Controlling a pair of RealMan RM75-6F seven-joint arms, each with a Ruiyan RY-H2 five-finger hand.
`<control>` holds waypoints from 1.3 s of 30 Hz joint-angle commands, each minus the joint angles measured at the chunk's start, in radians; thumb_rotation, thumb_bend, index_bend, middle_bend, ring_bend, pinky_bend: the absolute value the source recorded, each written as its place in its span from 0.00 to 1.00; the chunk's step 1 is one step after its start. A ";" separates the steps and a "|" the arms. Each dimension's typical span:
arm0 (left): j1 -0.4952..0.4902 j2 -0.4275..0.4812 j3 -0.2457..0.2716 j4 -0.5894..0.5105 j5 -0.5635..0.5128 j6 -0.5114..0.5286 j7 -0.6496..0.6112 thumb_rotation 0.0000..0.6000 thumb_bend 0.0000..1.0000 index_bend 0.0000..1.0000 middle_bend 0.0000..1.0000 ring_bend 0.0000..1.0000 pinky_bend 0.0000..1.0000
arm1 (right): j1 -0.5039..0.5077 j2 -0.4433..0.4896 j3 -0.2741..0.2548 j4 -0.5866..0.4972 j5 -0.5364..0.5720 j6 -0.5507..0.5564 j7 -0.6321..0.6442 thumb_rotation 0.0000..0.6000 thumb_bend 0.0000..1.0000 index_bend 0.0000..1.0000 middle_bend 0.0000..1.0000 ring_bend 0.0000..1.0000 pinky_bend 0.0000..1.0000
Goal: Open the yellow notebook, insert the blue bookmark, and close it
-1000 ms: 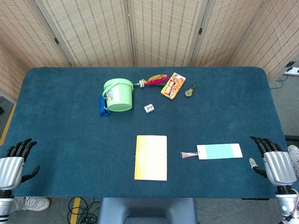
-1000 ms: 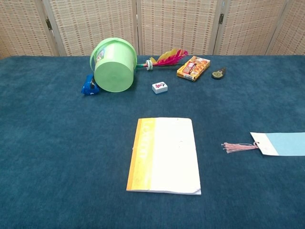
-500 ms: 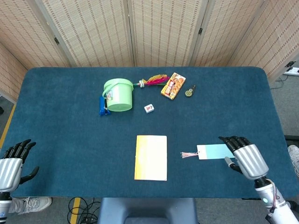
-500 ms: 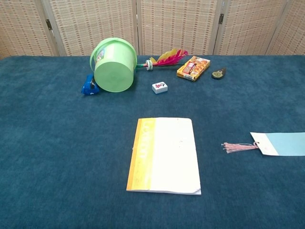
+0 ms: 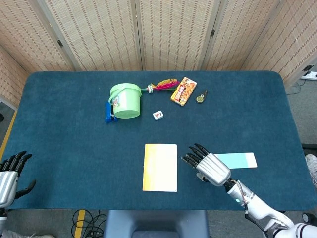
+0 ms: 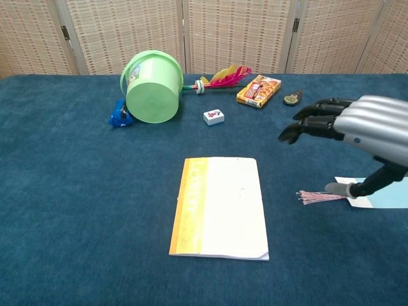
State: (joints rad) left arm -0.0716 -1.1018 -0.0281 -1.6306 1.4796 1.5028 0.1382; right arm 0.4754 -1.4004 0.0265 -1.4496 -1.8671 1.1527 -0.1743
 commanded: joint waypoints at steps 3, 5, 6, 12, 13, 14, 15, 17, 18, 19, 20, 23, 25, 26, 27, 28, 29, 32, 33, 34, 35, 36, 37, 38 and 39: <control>0.002 0.002 0.002 0.000 -0.001 -0.004 -0.004 1.00 0.29 0.19 0.14 0.17 0.23 | 0.064 -0.112 -0.027 0.126 -0.037 -0.035 0.033 1.00 0.16 0.29 0.16 0.00 0.03; 0.002 0.002 0.003 0.000 -0.004 -0.008 -0.002 1.00 0.29 0.19 0.14 0.17 0.23 | 0.079 -0.144 -0.037 0.172 -0.049 -0.038 0.032 1.00 0.16 0.29 0.16 0.00 0.03; 0.001 0.003 0.003 0.000 -0.005 -0.011 -0.001 1.00 0.29 0.19 0.14 0.17 0.23 | 0.087 -0.164 -0.043 0.200 -0.056 -0.037 0.029 1.00 0.16 0.30 0.16 0.00 0.03; 0.001 0.004 0.001 0.000 -0.009 -0.015 -0.005 1.00 0.29 0.19 0.13 0.17 0.23 | 0.121 -0.240 -0.070 0.292 -0.073 -0.022 0.083 1.00 0.20 0.33 0.16 0.00 0.03; 0.001 0.004 0.001 0.000 -0.009 -0.015 -0.006 1.00 0.29 0.19 0.13 0.17 0.23 | 0.124 -0.246 -0.072 0.301 -0.074 -0.020 0.087 1.00 0.20 0.33 0.16 0.00 0.03; 0.001 0.004 0.001 0.001 -0.009 -0.015 -0.006 1.00 0.29 0.19 0.13 0.17 0.23 | 0.126 -0.249 -0.073 0.305 -0.075 -0.019 0.089 1.00 0.20 0.33 0.16 0.00 0.03; 0.001 0.004 0.001 0.001 -0.009 -0.016 -0.007 1.00 0.29 0.19 0.13 0.17 0.23 | 0.129 -0.254 -0.075 0.313 -0.075 -0.018 0.092 1.00 0.20 0.33 0.16 0.00 0.03; 0.001 0.005 0.001 0.001 -0.011 -0.017 -0.009 1.00 0.29 0.19 0.13 0.17 0.23 | 0.140 -0.269 -0.080 0.331 -0.076 -0.019 0.104 1.00 0.20 0.33 0.16 0.00 0.03; 0.002 0.005 0.001 0.002 -0.011 -0.018 -0.011 1.00 0.29 0.19 0.13 0.17 0.23 | 0.147 -0.278 -0.083 0.341 -0.077 -0.018 0.109 1.00 0.20 0.33 0.16 0.00 0.03; 0.003 0.006 0.002 0.003 -0.014 -0.018 -0.014 1.00 0.29 0.19 0.13 0.17 0.23 | 0.157 -0.287 -0.086 0.354 -0.082 -0.019 0.109 1.00 0.20 0.33 0.16 0.00 0.03; 0.004 0.006 0.002 0.004 -0.015 -0.019 -0.016 1.00 0.29 0.19 0.13 0.17 0.23 | 0.160 -0.290 -0.088 0.360 -0.081 -0.016 0.112 1.00 0.20 0.34 0.16 0.00 0.03; 0.007 0.006 0.003 0.008 -0.018 -0.019 -0.021 1.00 0.29 0.19 0.13 0.17 0.23 | 0.166 -0.293 -0.097 0.374 -0.078 -0.007 0.122 1.00 0.20 0.34 0.16 0.00 0.03; 0.008 0.006 0.003 0.010 -0.021 -0.021 -0.022 1.00 0.29 0.19 0.13 0.17 0.23 | 0.169 -0.293 -0.104 0.381 -0.075 -0.004 0.124 1.00 0.20 0.34 0.16 0.00 0.03; 0.008 0.006 0.004 0.010 -0.021 -0.022 -0.023 1.00 0.29 0.19 0.13 0.17 0.23 | 0.170 -0.292 -0.107 0.384 -0.073 -0.004 0.125 1.00 0.20 0.34 0.16 0.00 0.03; 0.008 0.005 0.003 0.011 -0.021 -0.023 -0.023 1.00 0.29 0.19 0.13 0.17 0.23 | 0.172 -0.293 -0.110 0.386 -0.072 -0.004 0.126 1.00 0.20 0.34 0.16 0.00 0.03; 0.007 0.005 0.003 0.011 -0.021 -0.024 -0.023 1.00 0.29 0.19 0.13 0.17 0.23 | 0.175 -0.294 -0.113 0.390 -0.070 -0.006 0.126 1.00 0.20 0.34 0.16 0.00 0.03; 0.007 0.004 0.003 0.011 -0.020 -0.025 -0.023 1.00 0.29 0.19 0.13 0.17 0.23 | 0.178 -0.296 -0.115 0.392 -0.068 -0.007 0.126 1.00 0.20 0.34 0.16 0.00 0.03; 0.007 0.004 0.003 0.011 -0.019 -0.024 -0.024 1.00 0.29 0.19 0.13 0.17 0.23 | 0.186 -0.300 -0.122 0.396 -0.065 -0.008 0.127 1.00 0.20 0.34 0.16 0.00 0.03; 0.008 0.004 0.003 0.011 -0.019 -0.023 -0.024 1.00 0.29 0.19 0.12 0.17 0.23 | 0.188 -0.302 -0.125 0.398 -0.064 -0.007 0.128 1.00 0.20 0.34 0.16 0.00 0.03; 0.009 0.004 0.003 0.011 -0.020 -0.024 -0.025 1.00 0.29 0.19 0.12 0.17 0.23 | 0.189 -0.304 -0.127 0.399 -0.063 -0.007 0.129 1.00 0.20 0.34 0.16 0.00 0.03; 0.009 0.004 0.004 0.012 -0.021 -0.024 -0.024 1.00 0.29 0.19 0.12 0.17 0.23 | 0.191 -0.306 -0.128 0.401 -0.062 -0.006 0.130 1.00 0.20 0.34 0.16 0.00 0.03; 0.009 0.005 0.003 0.012 -0.022 -0.025 -0.024 1.00 0.29 0.19 0.12 0.17 0.23 | 0.193 -0.308 -0.129 0.404 -0.060 -0.004 0.130 1.00 0.20 0.34 0.16 0.00 0.03; 0.009 0.005 0.003 0.012 -0.023 -0.026 -0.024 1.00 0.29 0.19 0.12 0.17 0.23 | 0.195 -0.310 -0.130 0.406 -0.059 -0.004 0.131 1.00 0.20 0.34 0.16 0.00 0.03; 0.009 0.005 0.003 0.012 -0.023 -0.027 -0.024 1.00 0.29 0.19 0.12 0.17 0.23 | 0.197 -0.312 -0.131 0.408 -0.058 -0.004 0.131 1.00 0.20 0.34 0.16 0.00 0.03; 0.010 0.005 0.003 0.012 -0.023 -0.026 -0.025 1.00 0.29 0.19 0.12 0.17 0.23 | 0.199 -0.314 -0.132 0.410 -0.056 -0.004 0.131 1.00 0.20 0.34 0.17 0.00 0.03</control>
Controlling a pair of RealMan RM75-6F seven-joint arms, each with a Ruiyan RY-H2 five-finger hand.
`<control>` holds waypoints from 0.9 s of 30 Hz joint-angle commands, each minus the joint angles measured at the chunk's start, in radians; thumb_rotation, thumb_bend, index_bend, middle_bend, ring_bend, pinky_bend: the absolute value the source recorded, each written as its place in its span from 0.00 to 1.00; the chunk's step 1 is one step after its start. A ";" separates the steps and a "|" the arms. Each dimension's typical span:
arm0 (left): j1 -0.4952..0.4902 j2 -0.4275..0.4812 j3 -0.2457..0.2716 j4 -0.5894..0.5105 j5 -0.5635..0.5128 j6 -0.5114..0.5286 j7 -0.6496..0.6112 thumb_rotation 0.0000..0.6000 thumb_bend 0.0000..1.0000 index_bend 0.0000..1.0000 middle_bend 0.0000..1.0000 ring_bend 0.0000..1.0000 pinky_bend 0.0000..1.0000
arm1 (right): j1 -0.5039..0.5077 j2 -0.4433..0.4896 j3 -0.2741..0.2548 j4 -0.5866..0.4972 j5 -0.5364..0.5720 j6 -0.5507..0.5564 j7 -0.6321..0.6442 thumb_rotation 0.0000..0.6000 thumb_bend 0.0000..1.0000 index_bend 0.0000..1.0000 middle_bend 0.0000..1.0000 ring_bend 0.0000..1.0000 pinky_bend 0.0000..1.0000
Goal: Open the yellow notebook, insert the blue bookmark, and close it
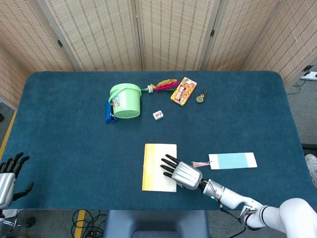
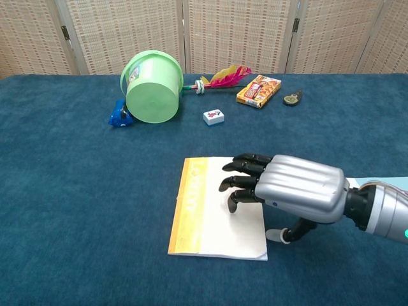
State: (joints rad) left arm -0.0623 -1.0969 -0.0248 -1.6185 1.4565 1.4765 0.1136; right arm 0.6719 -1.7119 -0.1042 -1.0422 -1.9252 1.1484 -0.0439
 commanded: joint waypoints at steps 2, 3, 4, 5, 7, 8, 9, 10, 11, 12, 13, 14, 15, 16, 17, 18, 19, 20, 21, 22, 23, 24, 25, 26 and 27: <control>0.001 -0.001 -0.001 0.001 0.000 0.001 -0.002 1.00 0.29 0.19 0.12 0.17 0.23 | 0.007 -0.006 -0.004 0.005 0.003 0.000 0.000 1.00 0.21 0.35 0.17 0.00 0.03; 0.001 -0.001 -0.001 0.001 0.000 0.002 -0.002 1.00 0.29 0.19 0.12 0.17 0.23 | 0.010 -0.008 -0.005 0.008 0.003 0.000 -0.002 1.00 0.21 0.35 0.17 0.00 0.03; 0.001 0.000 -0.001 0.001 0.001 0.002 -0.002 1.00 0.29 0.19 0.12 0.17 0.23 | 0.012 -0.009 -0.007 0.010 0.003 0.000 -0.004 1.00 0.20 0.35 0.17 0.00 0.03; 0.001 0.000 -0.001 0.002 0.001 0.002 -0.003 1.00 0.29 0.19 0.12 0.17 0.23 | 0.014 -0.011 -0.008 0.012 0.003 0.000 -0.005 1.00 0.20 0.35 0.17 0.00 0.03; 0.002 0.000 -0.001 0.002 0.001 0.002 -0.004 1.00 0.29 0.19 0.12 0.17 0.23 | 0.019 -0.014 -0.010 0.013 0.005 -0.001 -0.006 1.00 0.21 0.35 0.17 0.00 0.03; 0.003 0.000 -0.001 0.003 0.001 0.003 -0.004 1.00 0.29 0.19 0.12 0.17 0.23 | 0.021 -0.015 -0.011 0.014 0.006 -0.001 -0.006 1.00 0.21 0.35 0.18 0.00 0.03; 0.003 0.000 -0.001 0.003 0.001 0.003 -0.004 1.00 0.29 0.19 0.12 0.17 0.23 | 0.023 -0.017 -0.011 0.015 0.006 0.000 -0.005 1.00 0.21 0.36 0.18 0.00 0.03; 0.003 0.000 0.000 0.003 0.001 0.003 -0.004 1.00 0.29 0.19 0.12 0.17 0.23 | 0.026 -0.019 -0.012 0.016 0.006 0.001 -0.005 1.00 0.22 0.36 0.18 0.00 0.03; 0.004 0.000 0.000 0.003 0.001 0.003 -0.004 1.00 0.29 0.19 0.12 0.17 0.23 | 0.029 -0.021 -0.013 0.018 0.005 0.002 -0.004 1.00 0.24 0.37 0.18 0.00 0.03; 0.004 0.000 0.000 0.003 0.001 0.004 -0.004 1.00 0.29 0.19 0.12 0.17 0.23 | 0.031 -0.024 -0.013 0.020 0.005 0.003 -0.004 1.00 0.25 0.37 0.19 0.00 0.03; 0.005 0.001 0.000 0.003 0.001 0.004 -0.005 1.00 0.29 0.19 0.12 0.17 0.23 | 0.035 -0.027 -0.014 0.024 0.005 0.002 -0.004 1.00 0.26 0.37 0.19 0.00 0.03; 0.006 0.001 0.000 0.004 0.000 0.005 -0.005 1.00 0.29 0.19 0.12 0.17 0.23 | 0.037 -0.030 -0.014 0.026 0.005 0.002 -0.003 1.00 0.27 0.37 0.19 0.00 0.03; 0.007 0.001 0.000 0.004 0.000 0.006 -0.005 1.00 0.29 0.19 0.12 0.17 0.23 | 0.040 -0.033 -0.014 0.029 0.006 0.002 -0.003 1.00 0.27 0.38 0.19 0.00 0.03; 0.008 0.001 0.001 0.005 0.000 0.007 -0.006 1.00 0.29 0.19 0.12 0.17 0.23 | 0.043 -0.038 -0.014 0.034 0.006 0.003 -0.002 1.00 0.27 0.38 0.19 0.00 0.03; 0.009 0.002 0.001 0.005 -0.001 0.007 -0.007 1.00 0.29 0.19 0.12 0.17 0.23 | 0.045 -0.041 -0.014 0.038 0.005 0.005 -0.002 1.00 0.27 0.38 0.20 0.00 0.03; 0.010 0.002 0.001 0.005 -0.001 0.007 -0.007 1.00 0.29 0.19 0.12 0.17 0.23 | 0.048 -0.045 -0.014 0.043 0.005 0.006 -0.001 1.00 0.27 0.39 0.20 0.00 0.03; 0.011 0.003 0.002 0.005 -0.002 0.008 -0.007 1.00 0.29 0.19 0.12 0.17 0.23 | 0.050 -0.049 -0.015 0.048 0.005 0.007 0.000 1.00 0.27 0.39 0.20 0.00 0.03; 0.012 0.004 0.002 0.005 -0.003 0.009 -0.008 1.00 0.29 0.19 0.12 0.17 0.23 | 0.052 -0.052 -0.015 0.052 0.006 0.007 0.002 1.00 0.27 0.39 0.20 0.00 0.03; 0.013 0.004 0.002 0.005 -0.003 0.009 -0.008 1.00 0.29 0.19 0.12 0.17 0.23 | 0.054 -0.055 -0.015 0.055 0.007 0.007 0.003 1.00 0.27 0.39 0.20 0.00 0.03; 0.014 0.005 0.002 0.005 -0.003 0.009 -0.009 1.00 0.29 0.19 0.12 0.17 0.23 | 0.057 -0.058 -0.016 0.060 0.008 0.006 0.005 1.00 0.27 0.39 0.20 0.00 0.03; 0.014 0.005 0.002 0.005 -0.003 0.010 -0.009 1.00 0.29 0.19 0.12 0.17 0.23 | 0.058 -0.061 -0.017 0.063 0.009 0.006 0.006 1.00 0.27 0.39 0.20 0.00 0.03; 0.015 0.005 0.002 0.006 -0.003 0.010 -0.010 1.00 0.29 0.19 0.12 0.17 0.23 | 0.060 -0.063 -0.018 0.067 0.009 0.006 0.007 1.00 0.28 0.39 0.21 0.00 0.03; 0.015 0.005 0.002 0.006 -0.003 0.011 -0.011 1.00 0.29 0.19 0.12 0.17 0.23 | 0.062 -0.067 -0.019 0.071 0.009 0.007 0.008 1.00 0.28 0.39 0.21 0.00 0.03; 0.016 0.005 0.002 0.007 -0.003 0.011 -0.011 1.00 0.29 0.19 0.11 0.17 0.23 | 0.064 -0.070 -0.020 0.075 0.009 0.007 0.010 1.00 0.28 0.39 0.21 0.00 0.03; 0.016 0.006 0.002 0.007 -0.003 0.010 -0.011 1.00 0.29 0.19 0.11 0.17 0.23 | 0.066 -0.073 -0.021 0.079 0.010 0.008 0.011 1.00 0.28 0.39 0.21 0.01 0.03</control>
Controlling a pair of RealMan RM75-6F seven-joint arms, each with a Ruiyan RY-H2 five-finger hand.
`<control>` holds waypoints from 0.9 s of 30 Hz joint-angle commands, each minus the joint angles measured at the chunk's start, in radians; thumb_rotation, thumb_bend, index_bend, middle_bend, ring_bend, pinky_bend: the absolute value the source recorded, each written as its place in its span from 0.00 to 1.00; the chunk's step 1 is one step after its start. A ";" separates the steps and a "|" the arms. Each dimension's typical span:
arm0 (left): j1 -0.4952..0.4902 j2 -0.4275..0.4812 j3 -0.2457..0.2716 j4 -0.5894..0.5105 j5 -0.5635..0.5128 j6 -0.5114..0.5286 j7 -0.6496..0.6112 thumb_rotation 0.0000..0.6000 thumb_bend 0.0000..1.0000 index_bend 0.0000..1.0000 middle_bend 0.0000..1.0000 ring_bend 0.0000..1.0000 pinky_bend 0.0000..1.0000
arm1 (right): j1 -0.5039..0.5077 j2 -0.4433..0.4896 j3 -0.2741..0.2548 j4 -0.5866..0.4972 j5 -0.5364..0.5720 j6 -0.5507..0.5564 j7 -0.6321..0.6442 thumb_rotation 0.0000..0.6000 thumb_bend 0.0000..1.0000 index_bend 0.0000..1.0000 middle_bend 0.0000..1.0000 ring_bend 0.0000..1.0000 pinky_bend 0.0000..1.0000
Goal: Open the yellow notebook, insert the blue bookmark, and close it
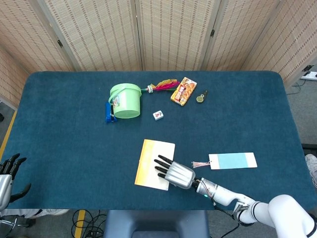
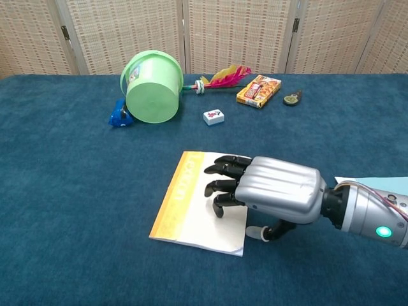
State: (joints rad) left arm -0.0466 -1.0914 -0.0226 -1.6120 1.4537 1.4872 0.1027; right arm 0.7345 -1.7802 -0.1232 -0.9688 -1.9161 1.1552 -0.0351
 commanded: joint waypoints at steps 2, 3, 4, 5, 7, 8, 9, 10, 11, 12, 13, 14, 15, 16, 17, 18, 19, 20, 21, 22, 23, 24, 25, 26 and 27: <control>0.000 0.000 -0.001 0.000 0.000 0.000 0.000 1.00 0.29 0.19 0.11 0.17 0.23 | 0.006 -0.011 -0.002 0.012 0.001 0.005 0.005 1.00 0.28 0.39 0.21 0.01 0.03; 0.000 0.001 -0.001 0.000 0.001 0.000 0.000 1.00 0.29 0.19 0.11 0.17 0.23 | 0.007 -0.014 -0.001 0.015 0.002 0.008 0.008 1.00 0.28 0.39 0.22 0.01 0.03; 0.001 0.001 -0.001 0.000 0.001 0.001 -0.001 1.00 0.29 0.19 0.11 0.17 0.23 | 0.008 -0.018 -0.001 0.019 0.004 0.011 0.011 1.00 0.28 0.39 0.22 0.02 0.03; 0.001 0.002 -0.001 0.000 0.001 0.001 -0.001 1.00 0.29 0.19 0.11 0.17 0.23 | 0.009 -0.020 0.000 0.021 0.005 0.012 0.014 1.00 0.29 0.40 0.22 0.02 0.03; 0.001 0.002 -0.002 0.000 0.000 0.001 -0.002 1.00 0.29 0.19 0.11 0.17 0.23 | 0.014 -0.025 0.003 0.027 0.009 0.013 0.018 1.00 0.29 0.40 0.22 0.02 0.03; 0.001 0.002 -0.002 -0.001 0.000 0.001 -0.002 1.00 0.29 0.19 0.11 0.17 0.23 | 0.015 -0.027 0.004 0.029 0.011 0.014 0.019 1.00 0.29 0.40 0.22 0.02 0.03; 0.001 0.003 -0.002 -0.001 0.000 0.001 -0.002 1.00 0.29 0.19 0.11 0.17 0.23 | 0.018 -0.030 0.006 0.032 0.013 0.016 0.020 1.00 0.29 0.40 0.22 0.02 0.03; 0.001 0.003 -0.002 -0.001 0.001 0.001 -0.003 1.00 0.29 0.19 0.11 0.17 0.23 | 0.019 -0.032 0.008 0.033 0.014 0.017 0.021 1.00 0.29 0.40 0.22 0.03 0.03; 0.001 0.003 -0.003 -0.001 0.001 0.001 -0.003 1.00 0.29 0.19 0.11 0.17 0.23 | 0.021 -0.033 0.009 0.035 0.015 0.018 0.022 1.00 0.29 0.40 0.22 0.03 0.03; 0.001 0.003 -0.002 -0.001 0.000 0.000 -0.003 1.00 0.29 0.19 0.11 0.17 0.23 | 0.024 -0.036 0.011 0.037 0.017 0.020 0.022 1.00 0.29 0.40 0.22 0.03 0.03; 0.002 0.004 -0.002 -0.001 -0.001 -0.001 -0.003 1.00 0.29 0.19 0.11 0.17 0.23 | 0.026 -0.037 0.012 0.039 0.017 0.021 0.023 1.00 0.29 0.40 0.22 0.03 0.03; 0.002 0.004 -0.002 -0.001 -0.001 -0.001 -0.003 1.00 0.29 0.19 0.11 0.17 0.23 | 0.028 -0.039 0.013 0.041 0.018 0.023 0.023 1.00 0.29 0.40 0.23 0.03 0.03; 0.002 0.004 -0.002 -0.001 -0.002 -0.001 -0.003 1.00 0.29 0.19 0.11 0.17 0.23 | 0.030 -0.042 0.013 0.043 0.018 0.023 0.024 1.00 0.29 0.40 0.23 0.03 0.03; 0.002 0.004 -0.003 -0.001 -0.004 -0.001 -0.004 1.00 0.29 0.19 0.11 0.17 0.23 | 0.032 -0.045 0.014 0.046 0.020 0.024 0.025 1.00 0.29 0.40 0.23 0.03 0.03; 0.003 0.004 -0.003 -0.001 -0.004 -0.001 -0.006 1.00 0.29 0.19 0.11 0.17 0.23 | 0.034 -0.047 0.015 0.049 0.021 0.024 0.026 1.00 0.30 0.40 0.23 0.03 0.03; 0.003 0.004 -0.003 -0.001 -0.004 -0.001 -0.007 1.00 0.29 0.19 0.11 0.17 0.23 | 0.037 -0.050 0.016 0.053 0.021 0.025 0.027 1.00 0.30 0.40 0.23 0.03 0.03; 0.003 0.004 -0.003 -0.001 -0.004 -0.001 -0.007 1.00 0.29 0.19 0.11 0.17 0.23 | 0.039 -0.053 0.016 0.057 0.021 0.027 0.029 1.00 0.30 0.40 0.23 0.04 0.03; 0.003 0.005 -0.003 -0.001 -0.003 -0.002 -0.008 1.00 0.29 0.19 0.11 0.17 0.23 | 0.040 -0.055 0.016 0.061 0.021 0.028 0.030 1.00 0.31 0.41 0.23 0.04 0.03; 0.003 0.005 -0.003 -0.001 -0.003 -0.002 -0.010 1.00 0.29 0.19 0.11 0.17 0.23 | 0.042 -0.058 0.017 0.065 0.021 0.030 0.032 1.00 0.32 0.41 0.24 0.04 0.03; 0.004 0.006 -0.003 -0.001 -0.002 -0.001 -0.012 1.00 0.29 0.19 0.11 0.17 0.23 | 0.045 -0.062 0.018 0.069 0.021 0.033 0.035 1.00 0.33 0.42 0.24 0.04 0.03; 0.004 0.006 -0.003 -0.001 -0.002 -0.001 -0.013 1.00 0.29 0.19 0.11 0.17 0.23 | 0.047 -0.065 0.019 0.073 0.021 0.035 0.038 1.00 0.34 0.42 0.24 0.05 0.03; 0.004 0.006 -0.003 -0.001 -0.002 0.000 -0.015 1.00 0.29 0.19 0.11 0.17 0.23 | 0.049 -0.068 0.019 0.077 0.021 0.037 0.040 1.00 0.35 0.43 0.24 0.05 0.03; 0.004 0.007 -0.003 0.000 -0.001 0.000 -0.017 1.00 0.29 0.19 0.11 0.17 0.23 | 0.052 -0.072 0.019 0.084 0.020 0.041 0.044 1.00 0.35 0.44 0.25 0.06 0.03; 0.004 0.007 -0.003 0.000 -0.001 0.000 -0.018 1.00 0.29 0.19 0.11 0.17 0.23 | 0.054 -0.075 0.018 0.090 0.019 0.042 0.047 1.00 0.36 0.44 0.25 0.06 0.03; 0.005 0.007 -0.004 0.000 -0.001 0.000 -0.019 1.00 0.29 0.19 0.11 0.17 0.23 | 0.056 -0.077 0.017 0.095 0.018 0.044 0.050 1.00 0.36 0.45 0.26 0.06 0.03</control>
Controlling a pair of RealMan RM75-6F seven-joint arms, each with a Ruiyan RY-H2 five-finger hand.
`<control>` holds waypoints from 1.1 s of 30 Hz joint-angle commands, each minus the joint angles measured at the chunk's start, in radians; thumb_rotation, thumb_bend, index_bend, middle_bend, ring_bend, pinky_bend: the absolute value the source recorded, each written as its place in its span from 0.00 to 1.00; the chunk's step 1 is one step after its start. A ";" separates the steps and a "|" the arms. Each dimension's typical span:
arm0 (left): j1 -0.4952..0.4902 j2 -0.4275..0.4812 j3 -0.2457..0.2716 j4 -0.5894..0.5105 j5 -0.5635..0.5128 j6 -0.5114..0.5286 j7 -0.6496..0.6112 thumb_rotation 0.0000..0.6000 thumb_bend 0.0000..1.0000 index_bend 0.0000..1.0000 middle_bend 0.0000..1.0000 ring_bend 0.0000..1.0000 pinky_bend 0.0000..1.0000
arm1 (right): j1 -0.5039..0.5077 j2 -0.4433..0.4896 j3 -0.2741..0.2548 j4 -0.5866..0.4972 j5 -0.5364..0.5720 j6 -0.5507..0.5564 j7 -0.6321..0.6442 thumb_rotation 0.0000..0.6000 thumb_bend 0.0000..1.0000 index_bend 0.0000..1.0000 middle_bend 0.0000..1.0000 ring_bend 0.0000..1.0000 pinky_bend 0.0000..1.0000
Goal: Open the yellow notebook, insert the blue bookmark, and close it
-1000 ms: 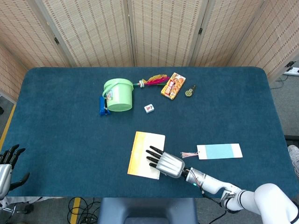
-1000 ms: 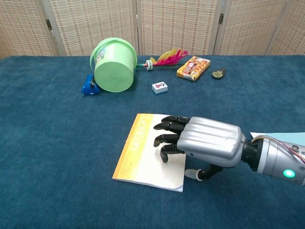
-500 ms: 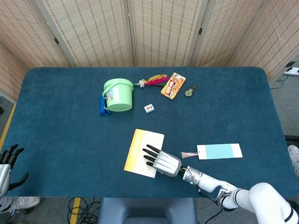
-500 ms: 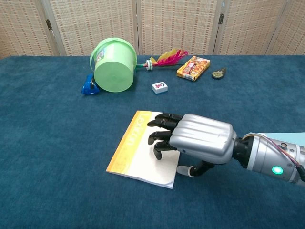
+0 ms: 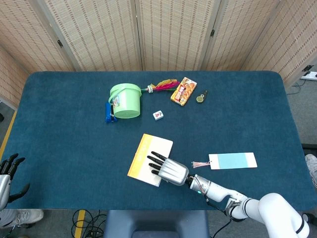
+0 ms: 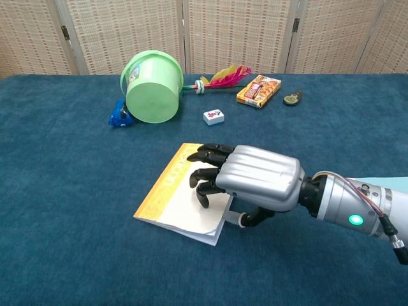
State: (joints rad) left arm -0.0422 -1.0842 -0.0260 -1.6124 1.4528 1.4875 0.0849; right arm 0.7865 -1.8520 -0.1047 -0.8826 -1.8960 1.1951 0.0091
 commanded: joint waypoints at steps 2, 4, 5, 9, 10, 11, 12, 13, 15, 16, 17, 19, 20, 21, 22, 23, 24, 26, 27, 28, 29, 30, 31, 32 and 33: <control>0.001 0.001 0.000 0.000 -0.001 0.001 -0.003 1.00 0.29 0.19 0.11 0.17 0.23 | 0.008 -0.013 -0.002 0.020 -0.003 0.009 0.012 1.00 0.37 0.45 0.26 0.07 0.03; 0.002 0.001 0.000 0.000 -0.001 0.001 -0.005 1.00 0.29 0.19 0.11 0.17 0.23 | 0.012 -0.018 -0.002 0.030 -0.002 0.012 0.019 1.00 0.38 0.46 0.27 0.07 0.03; 0.002 0.002 -0.001 0.000 -0.001 0.001 -0.006 1.00 0.29 0.19 0.11 0.17 0.23 | 0.013 -0.021 -0.002 0.034 -0.002 0.014 0.021 1.00 0.38 0.47 0.27 0.08 0.03; 0.002 0.002 -0.002 0.002 -0.001 0.002 -0.010 1.00 0.29 0.19 0.11 0.17 0.23 | 0.021 -0.028 -0.002 0.050 -0.002 0.021 0.028 1.00 0.40 0.50 0.29 0.09 0.03; 0.002 0.002 -0.003 0.002 -0.001 0.002 -0.012 1.00 0.29 0.19 0.11 0.17 0.23 | 0.023 -0.030 -0.001 0.052 -0.001 0.021 0.031 1.00 0.40 0.51 0.29 0.09 0.03; 0.002 0.002 -0.003 0.002 -0.001 0.002 -0.013 1.00 0.29 0.19 0.11 0.17 0.23 | 0.025 -0.031 -0.001 0.053 0.000 0.020 0.033 1.00 0.41 0.52 0.30 0.09 0.03; 0.002 0.002 -0.004 0.002 0.000 0.003 -0.013 1.00 0.29 0.19 0.11 0.17 0.23 | 0.028 -0.032 0.000 0.055 0.002 0.020 0.033 1.00 0.42 0.53 0.30 0.09 0.03; 0.002 0.002 -0.004 0.002 0.000 0.004 -0.013 1.00 0.29 0.19 0.11 0.17 0.23 | 0.030 -0.033 0.001 0.056 0.003 0.019 0.033 1.00 0.42 0.54 0.31 0.09 0.03; 0.003 0.002 -0.004 0.000 0.003 0.007 -0.015 1.00 0.29 0.19 0.11 0.17 0.23 | 0.033 -0.035 0.003 0.055 0.007 0.017 0.035 1.00 0.43 0.57 0.32 0.10 0.03; 0.003 0.002 -0.004 0.000 0.004 0.008 -0.016 1.00 0.29 0.19 0.11 0.17 0.23 | 0.035 -0.035 0.005 0.054 0.010 0.016 0.036 1.00 0.43 0.58 0.32 0.10 0.03; 0.003 0.002 -0.004 0.000 0.005 0.009 -0.017 1.00 0.29 0.19 0.11 0.17 0.23 | 0.036 -0.035 0.006 0.053 0.013 0.015 0.037 1.00 0.43 0.59 0.33 0.10 0.03; 0.004 0.003 -0.004 0.002 0.004 0.008 -0.018 1.00 0.29 0.19 0.11 0.17 0.23 | 0.038 -0.035 0.007 0.051 0.018 0.013 0.039 1.00 0.44 0.62 0.34 0.11 0.03; 0.004 0.003 -0.004 0.002 0.003 0.008 -0.019 1.00 0.29 0.19 0.11 0.17 0.22 | 0.038 -0.034 0.007 0.050 0.019 0.012 0.040 1.00 0.44 0.63 0.35 0.11 0.03; 0.004 0.003 -0.005 0.003 0.003 0.008 -0.020 1.00 0.29 0.19 0.11 0.17 0.22 | 0.039 -0.033 0.007 0.049 0.021 0.012 0.040 1.00 0.45 0.64 0.35 0.12 0.03; 0.004 0.003 -0.005 0.004 0.002 0.008 -0.022 1.00 0.29 0.19 0.11 0.17 0.23 | 0.038 -0.031 0.006 0.048 0.023 0.011 0.040 1.00 0.45 0.65 0.36 0.12 0.03; 0.005 0.003 -0.005 0.005 0.001 0.008 -0.022 1.00 0.29 0.19 0.11 0.17 0.22 | 0.038 -0.030 0.006 0.047 0.025 0.010 0.040 1.00 0.45 0.66 0.37 0.12 0.03; 0.005 0.002 -0.006 0.005 0.001 0.008 -0.023 1.00 0.29 0.19 0.11 0.17 0.22 | 0.037 -0.029 0.006 0.045 0.028 0.010 0.040 1.00 0.45 0.67 0.37 0.13 0.03; 0.004 0.002 -0.006 0.005 0.002 0.008 -0.024 1.00 0.29 0.19 0.11 0.17 0.23 | 0.032 -0.022 0.005 0.039 0.033 0.012 0.040 1.00 0.45 0.69 0.38 0.13 0.03; 0.004 0.001 -0.006 0.006 0.003 0.008 -0.024 1.00 0.29 0.19 0.11 0.17 0.23 | 0.030 -0.018 0.005 0.037 0.036 0.014 0.039 1.00 0.45 0.70 0.39 0.14 0.03; 0.004 0.001 -0.006 0.006 0.004 0.008 -0.025 1.00 0.29 0.19 0.11 0.17 0.23 | 0.026 -0.011 0.004 0.033 0.039 0.016 0.037 1.00 0.45 0.71 0.39 0.14 0.03; 0.003 0.001 -0.006 0.007 0.005 0.009 -0.026 1.00 0.29 0.19 0.11 0.17 0.23 | 0.023 -0.005 0.003 0.029 0.042 0.017 0.036 1.00 0.45 0.71 0.40 0.14 0.03; 0.003 0.000 -0.007 0.007 0.006 0.009 -0.026 1.00 0.29 0.19 0.11 0.17 0.23 | 0.019 0.002 0.002 0.023 0.044 0.018 0.037 1.00 0.45 0.72 0.40 0.15 0.03; 0.003 -0.001 -0.007 0.007 0.006 0.009 -0.028 1.00 0.29 0.19 0.11 0.17 0.23 | 0.014 0.014 -0.001 0.017 0.048 0.019 0.036 1.00 0.45 0.72 0.41 0.15 0.03; 0.002 -0.001 -0.007 0.007 0.008 0.010 -0.029 1.00 0.29 0.19 0.10 0.17 0.23 | 0.010 0.023 -0.003 0.011 0.050 0.021 0.035 1.00 0.45 0.72 0.41 0.15 0.03; 0.002 -0.002 -0.007 0.008 0.009 0.010 -0.030 1.00 0.29 0.19 0.11 0.17 0.22 | 0.006 0.034 -0.006 0.005 0.051 0.024 0.032 1.00 0.45 0.72 0.41 0.15 0.03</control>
State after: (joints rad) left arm -0.0398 -1.0861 -0.0330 -1.6044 1.4618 1.4975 0.0551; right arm 0.7990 -1.8298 -0.1066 -0.8687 -1.8488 1.2154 0.0441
